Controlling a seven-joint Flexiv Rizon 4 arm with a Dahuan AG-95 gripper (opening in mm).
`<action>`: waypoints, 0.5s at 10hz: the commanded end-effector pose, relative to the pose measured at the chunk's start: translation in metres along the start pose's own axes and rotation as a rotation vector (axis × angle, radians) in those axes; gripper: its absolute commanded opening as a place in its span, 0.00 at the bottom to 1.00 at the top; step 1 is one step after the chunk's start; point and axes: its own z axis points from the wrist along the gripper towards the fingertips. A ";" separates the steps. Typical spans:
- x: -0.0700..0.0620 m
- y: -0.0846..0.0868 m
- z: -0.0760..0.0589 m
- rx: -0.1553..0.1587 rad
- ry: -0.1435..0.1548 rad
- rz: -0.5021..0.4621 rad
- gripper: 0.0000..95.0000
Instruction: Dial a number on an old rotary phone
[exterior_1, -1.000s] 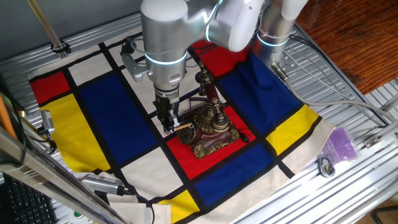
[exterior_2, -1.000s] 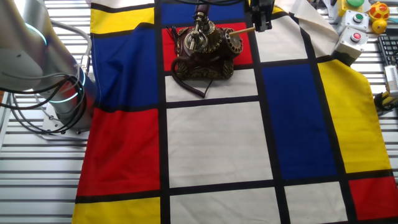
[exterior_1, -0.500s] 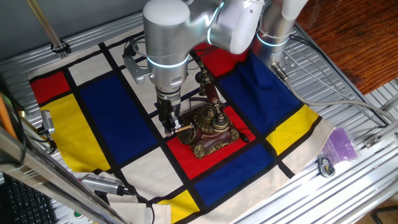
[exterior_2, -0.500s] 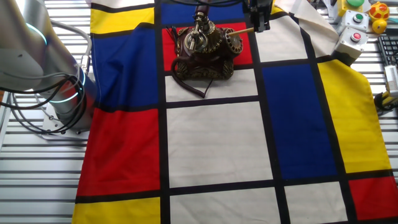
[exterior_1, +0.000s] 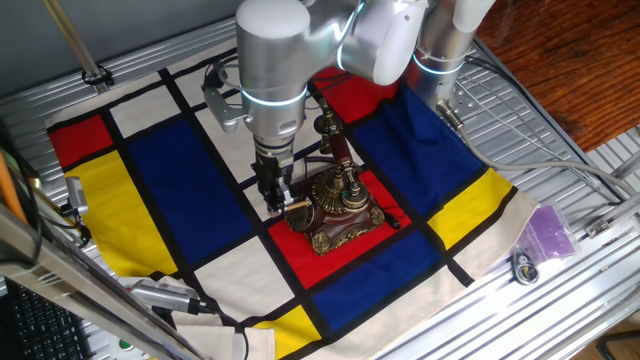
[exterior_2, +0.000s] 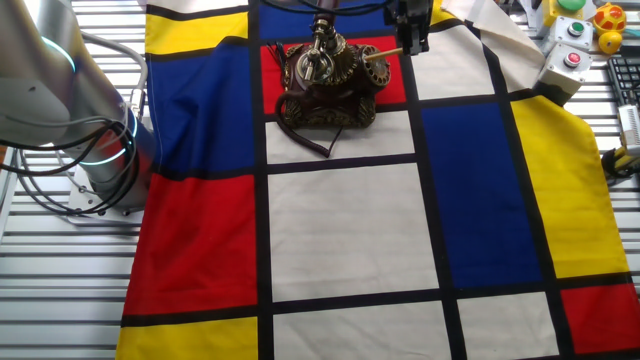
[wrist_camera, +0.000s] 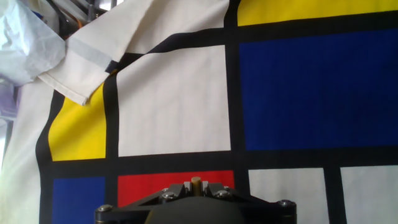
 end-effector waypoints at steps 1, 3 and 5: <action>0.000 0.000 0.000 -0.001 0.001 0.003 0.00; 0.000 0.000 0.000 -0.001 0.003 0.006 0.00; 0.001 0.001 0.000 -0.003 0.005 0.017 0.00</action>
